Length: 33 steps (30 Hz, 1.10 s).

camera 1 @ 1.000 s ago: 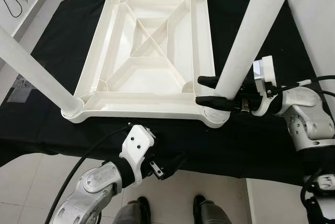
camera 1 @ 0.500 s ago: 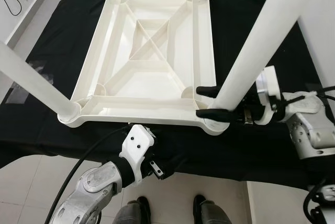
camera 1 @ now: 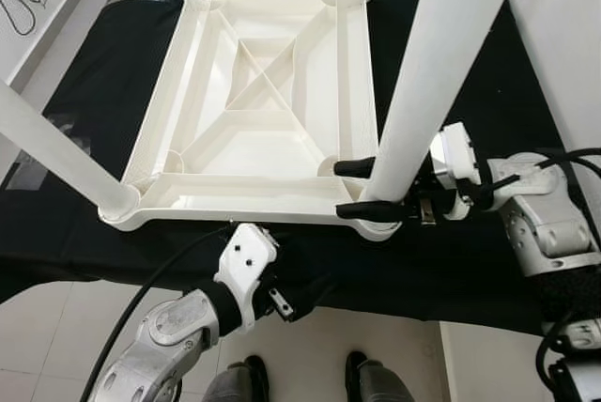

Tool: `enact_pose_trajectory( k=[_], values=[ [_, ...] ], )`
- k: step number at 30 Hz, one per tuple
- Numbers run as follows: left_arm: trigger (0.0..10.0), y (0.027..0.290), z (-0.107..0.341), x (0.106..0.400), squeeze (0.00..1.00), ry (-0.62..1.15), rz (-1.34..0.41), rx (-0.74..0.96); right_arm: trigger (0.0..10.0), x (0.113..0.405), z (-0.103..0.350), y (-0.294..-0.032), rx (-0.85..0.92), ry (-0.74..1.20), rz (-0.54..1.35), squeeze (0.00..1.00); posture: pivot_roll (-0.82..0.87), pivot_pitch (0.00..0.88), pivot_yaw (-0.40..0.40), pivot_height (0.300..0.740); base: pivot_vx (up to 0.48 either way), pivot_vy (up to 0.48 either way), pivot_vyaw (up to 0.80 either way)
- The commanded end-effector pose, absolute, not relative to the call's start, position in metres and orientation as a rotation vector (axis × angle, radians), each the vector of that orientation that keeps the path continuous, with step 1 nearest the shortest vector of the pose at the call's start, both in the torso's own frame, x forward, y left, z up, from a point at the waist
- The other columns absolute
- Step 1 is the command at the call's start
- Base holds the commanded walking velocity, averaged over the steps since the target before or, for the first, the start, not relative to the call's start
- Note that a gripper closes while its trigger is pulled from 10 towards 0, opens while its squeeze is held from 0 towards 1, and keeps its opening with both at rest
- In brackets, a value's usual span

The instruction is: Building children table

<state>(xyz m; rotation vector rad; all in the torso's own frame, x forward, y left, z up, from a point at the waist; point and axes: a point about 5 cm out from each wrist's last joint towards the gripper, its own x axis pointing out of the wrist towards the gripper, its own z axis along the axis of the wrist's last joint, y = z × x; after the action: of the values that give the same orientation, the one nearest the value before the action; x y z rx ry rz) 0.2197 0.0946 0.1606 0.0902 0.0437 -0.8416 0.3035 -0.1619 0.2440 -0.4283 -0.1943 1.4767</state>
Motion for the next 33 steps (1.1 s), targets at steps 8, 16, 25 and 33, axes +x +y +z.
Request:
enact_pose_trajectory(
  k=[8,16,25,33],
  values=[
    [10.0,0.095,0.155,0.217,0.00,0.075,-0.838,0.104,10.0,0.315,0.211,-0.145,-0.215,-0.028,1.557,0.00,0.11,0.335,0.037,0.740,0.000,0.000,0.00],
    [10.0,0.096,0.156,0.216,0.00,0.076,-0.836,0.100,10.0,0.317,0.209,-0.148,-0.161,-0.030,1.541,0.00,0.11,0.334,0.036,0.740,0.000,0.000,0.00],
    [10.0,0.094,0.154,0.216,0.00,0.080,-0.840,0.102,10.0,0.312,0.194,-0.140,-0.229,-0.035,1.503,0.00,0.11,0.323,0.032,0.740,0.000,0.000,0.00],
    [10.0,0.094,0.153,0.216,0.00,0.081,-0.836,0.099,10.0,0.306,0.177,-0.126,-0.264,-0.011,1.128,0.00,0.09,0.318,0.016,0.740,0.000,0.000,0.00]
  ],
)
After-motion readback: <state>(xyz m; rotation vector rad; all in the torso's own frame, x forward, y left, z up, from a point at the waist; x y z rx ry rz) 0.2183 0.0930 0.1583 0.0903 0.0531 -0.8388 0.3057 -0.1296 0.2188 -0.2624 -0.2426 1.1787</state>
